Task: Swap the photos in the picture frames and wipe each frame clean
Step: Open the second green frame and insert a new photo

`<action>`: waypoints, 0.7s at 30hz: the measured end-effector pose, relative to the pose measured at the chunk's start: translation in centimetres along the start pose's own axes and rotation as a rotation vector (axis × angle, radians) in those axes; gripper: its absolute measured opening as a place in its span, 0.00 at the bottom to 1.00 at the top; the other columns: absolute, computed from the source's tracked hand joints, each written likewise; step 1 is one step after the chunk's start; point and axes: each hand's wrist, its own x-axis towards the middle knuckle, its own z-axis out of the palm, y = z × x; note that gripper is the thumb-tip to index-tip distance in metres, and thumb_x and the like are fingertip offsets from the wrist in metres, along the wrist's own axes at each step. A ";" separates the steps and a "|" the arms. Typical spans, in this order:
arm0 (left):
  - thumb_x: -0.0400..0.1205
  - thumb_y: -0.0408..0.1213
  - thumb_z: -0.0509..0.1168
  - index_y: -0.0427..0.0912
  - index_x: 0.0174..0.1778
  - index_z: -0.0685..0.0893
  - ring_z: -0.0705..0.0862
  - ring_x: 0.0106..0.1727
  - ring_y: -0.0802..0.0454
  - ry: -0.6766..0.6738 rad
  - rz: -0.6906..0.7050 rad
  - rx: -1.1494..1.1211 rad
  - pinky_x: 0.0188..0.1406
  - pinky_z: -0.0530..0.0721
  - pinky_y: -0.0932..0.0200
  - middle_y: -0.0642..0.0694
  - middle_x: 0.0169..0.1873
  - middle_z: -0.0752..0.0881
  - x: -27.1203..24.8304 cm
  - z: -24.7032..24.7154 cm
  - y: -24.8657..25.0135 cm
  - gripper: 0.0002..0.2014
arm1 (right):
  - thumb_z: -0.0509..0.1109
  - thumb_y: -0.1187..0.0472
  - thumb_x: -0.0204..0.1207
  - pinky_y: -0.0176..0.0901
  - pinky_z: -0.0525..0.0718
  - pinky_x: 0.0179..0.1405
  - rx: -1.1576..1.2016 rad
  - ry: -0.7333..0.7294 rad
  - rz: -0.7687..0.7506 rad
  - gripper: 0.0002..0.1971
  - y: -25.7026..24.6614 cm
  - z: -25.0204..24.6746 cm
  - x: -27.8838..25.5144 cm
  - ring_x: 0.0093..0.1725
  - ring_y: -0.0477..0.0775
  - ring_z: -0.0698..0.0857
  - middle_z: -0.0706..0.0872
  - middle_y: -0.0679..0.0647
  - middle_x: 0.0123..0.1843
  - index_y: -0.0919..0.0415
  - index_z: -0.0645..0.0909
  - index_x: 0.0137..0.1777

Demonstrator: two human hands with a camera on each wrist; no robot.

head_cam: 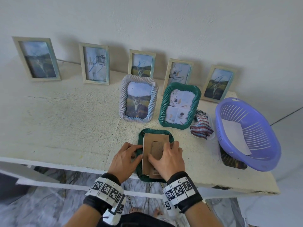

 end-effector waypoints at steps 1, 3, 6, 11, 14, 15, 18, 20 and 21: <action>0.81 0.42 0.69 0.49 0.65 0.83 0.80 0.41 0.60 -0.001 -0.004 0.002 0.43 0.81 0.64 0.52 0.47 0.77 0.0 0.0 0.0 0.16 | 0.67 0.30 0.66 0.48 0.83 0.47 -0.001 0.000 -0.002 0.44 0.0 0.0 0.0 0.59 0.59 0.72 0.66 0.54 0.58 0.55 0.61 0.76; 0.81 0.42 0.69 0.50 0.65 0.83 0.80 0.41 0.60 -0.002 -0.008 0.002 0.43 0.81 0.64 0.52 0.47 0.77 -0.1 0.0 0.1 0.16 | 0.67 0.30 0.66 0.49 0.83 0.48 -0.004 -0.004 -0.001 0.43 -0.1 0.1 0.0 0.59 0.59 0.72 0.66 0.55 0.59 0.55 0.61 0.75; 0.81 0.42 0.69 0.50 0.65 0.83 0.80 0.41 0.61 -0.001 -0.009 0.007 0.42 0.80 0.66 0.52 0.47 0.77 -0.1 0.0 0.1 0.16 | 0.66 0.30 0.67 0.48 0.83 0.49 -0.023 -0.009 -0.003 0.42 -0.1 0.0 0.0 0.60 0.59 0.72 0.66 0.55 0.59 0.55 0.63 0.73; 0.81 0.42 0.69 0.50 0.65 0.83 0.80 0.41 0.60 -0.006 -0.015 0.016 0.41 0.79 0.67 0.52 0.47 0.77 -0.1 0.1 0.1 0.16 | 0.66 0.29 0.67 0.47 0.82 0.47 -0.043 -0.014 -0.011 0.40 0.0 0.1 0.0 0.59 0.59 0.72 0.66 0.55 0.59 0.55 0.66 0.71; 0.81 0.42 0.69 0.49 0.66 0.83 0.80 0.41 0.58 -0.016 -0.022 0.023 0.42 0.79 0.66 0.52 0.48 0.76 -0.1 0.0 0.1 0.16 | 0.67 0.29 0.67 0.47 0.82 0.47 -0.039 -0.013 -0.022 0.41 0.1 0.1 -0.1 0.59 0.59 0.72 0.66 0.55 0.60 0.55 0.63 0.73; 0.81 0.43 0.69 0.49 0.66 0.83 0.81 0.42 0.58 -0.018 -0.025 0.025 0.42 0.79 0.66 0.52 0.48 0.76 -0.1 0.1 0.1 0.17 | 0.66 0.29 0.67 0.47 0.82 0.47 -0.046 -0.012 -0.025 0.41 0.1 0.1 -0.1 0.59 0.59 0.72 0.66 0.55 0.60 0.55 0.64 0.72; 0.81 0.43 0.68 0.49 0.68 0.81 0.80 0.42 0.59 -0.016 -0.033 0.035 0.41 0.78 0.68 0.52 0.50 0.74 -0.1 0.1 0.0 0.18 | 0.63 0.25 0.65 0.45 0.80 0.45 -0.024 0.005 -0.041 0.40 0.4 0.0 -0.3 0.57 0.56 0.72 0.67 0.53 0.58 0.54 0.68 0.68; 0.82 0.46 0.66 0.50 0.70 0.79 0.80 0.46 0.57 -0.020 -0.030 0.051 0.45 0.82 0.62 0.52 0.55 0.73 -0.2 0.1 0.1 0.20 | 0.62 0.27 0.69 0.43 0.79 0.44 0.044 0.025 -0.063 0.33 1.1 -0.4 -0.4 0.54 0.54 0.72 0.69 0.51 0.55 0.53 0.71 0.61; 0.82 0.50 0.64 0.51 0.71 0.78 0.80 0.50 0.54 -0.022 -0.012 0.061 0.48 0.83 0.58 0.51 0.58 0.72 -0.3 0.1 0.2 0.21 | 0.62 0.30 0.72 0.43 0.78 0.43 0.065 0.030 -0.084 0.28 1.7 -0.6 -0.5 0.53 0.52 0.73 0.70 0.50 0.53 0.53 0.72 0.58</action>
